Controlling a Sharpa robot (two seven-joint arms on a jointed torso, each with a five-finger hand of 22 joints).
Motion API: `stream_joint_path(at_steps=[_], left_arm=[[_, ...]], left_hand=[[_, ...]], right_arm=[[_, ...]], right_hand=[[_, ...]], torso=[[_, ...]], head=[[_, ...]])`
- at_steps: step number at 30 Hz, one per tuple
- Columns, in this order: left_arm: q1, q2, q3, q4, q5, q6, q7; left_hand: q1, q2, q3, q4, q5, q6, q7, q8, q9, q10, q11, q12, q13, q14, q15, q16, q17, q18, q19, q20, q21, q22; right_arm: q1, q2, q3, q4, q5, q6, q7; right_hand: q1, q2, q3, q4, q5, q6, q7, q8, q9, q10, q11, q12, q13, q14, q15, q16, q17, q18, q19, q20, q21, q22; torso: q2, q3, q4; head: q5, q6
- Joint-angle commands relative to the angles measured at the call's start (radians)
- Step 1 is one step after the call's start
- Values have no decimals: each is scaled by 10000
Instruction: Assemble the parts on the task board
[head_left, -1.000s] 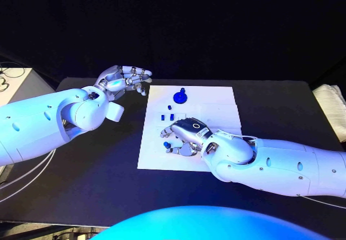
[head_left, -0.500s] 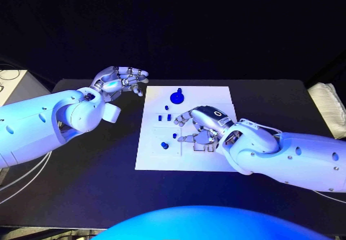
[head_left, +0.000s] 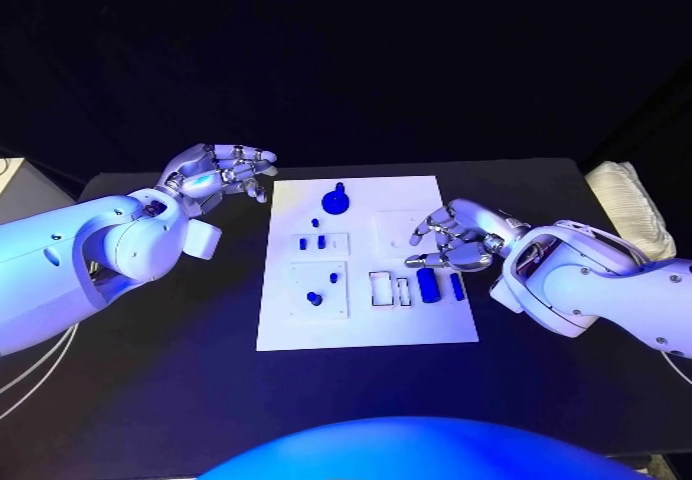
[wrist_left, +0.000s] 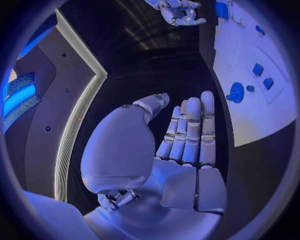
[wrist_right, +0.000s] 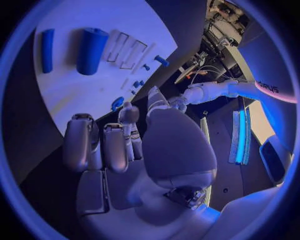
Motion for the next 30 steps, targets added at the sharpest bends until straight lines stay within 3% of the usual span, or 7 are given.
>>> stream_joint_path(at_steps=[1,7,12,23,30], left_arm=[[-36,-39,4,107,13,135,100],[-136,-145,5,257,13,134,104],[-171,-177,5,306,13,140,106],[-196,-225,5,361,13,151,97],[-199,-246,5,379,13,146,97]], left_hand=[[-7,9,-28,42,3,-43,48,69,-9,-84,4,61,15,-81,-22,-23,-10,63,35,63,-40,-8],[-20,-1,-41,57,2,-49,48,78,-10,-95,5,77,17,-84,-19,-22,-12,62,36,65,-50,-14],[-20,-1,-41,57,2,-49,48,78,-10,-95,5,77,17,-84,-19,-22,-12,62,36,65,-50,-14],[-20,-1,-41,57,2,-49,48,78,-10,-95,5,77,17,-84,-19,-22,-12,62,36,65,-50,-14],[-20,-1,-41,57,2,-49,48,78,-10,-95,5,77,17,-84,-19,-22,-12,62,36,65,-50,-14]], right_arm=[[0,-236,-20,121,-284,1190,-771],[-45,-643,-66,312,-1154,1425,-1673],[-202,-647,-101,347,-1549,1393,-2180],[-476,-372,-118,114,-2216,1323,-3047],[-625,-102,-118,-51,-2504,1382,-3337]], right_hand=[[-205,165,-272,41,-7,-74,7,227,77,610,-100,1680,2220,459,-35,240,533,-213,160,5,338,456],[-374,386,-620,50,30,-39,-64,620,193,1249,-116,3050,4196,620,-49,657,1498,-321,331,-10,899,934],[-599,367,-779,68,87,-11,-89,760,224,1359,-133,3238,4523,675,-59,796,1834,-372,407,-18,1147,1137],[-1430,339,-898,86,361,49,-134,995,257,1460,-167,3339,4828,736,-78,948,2219,-450,520,-31,1522,1445],[-1571,315,-886,87,370,103,-158,1064,275,1470,-184,3335,4859,742,-90,964,2261,-464,540,-38,1588,1498]], torso=[[-6,-1,-7],[-2,12,-13],[-1,-20,-12],[16,-22,11],[14,-8,-1]], head=[[-116,38],[-163,62],[-197,78],[-218,90],[-208,65]])
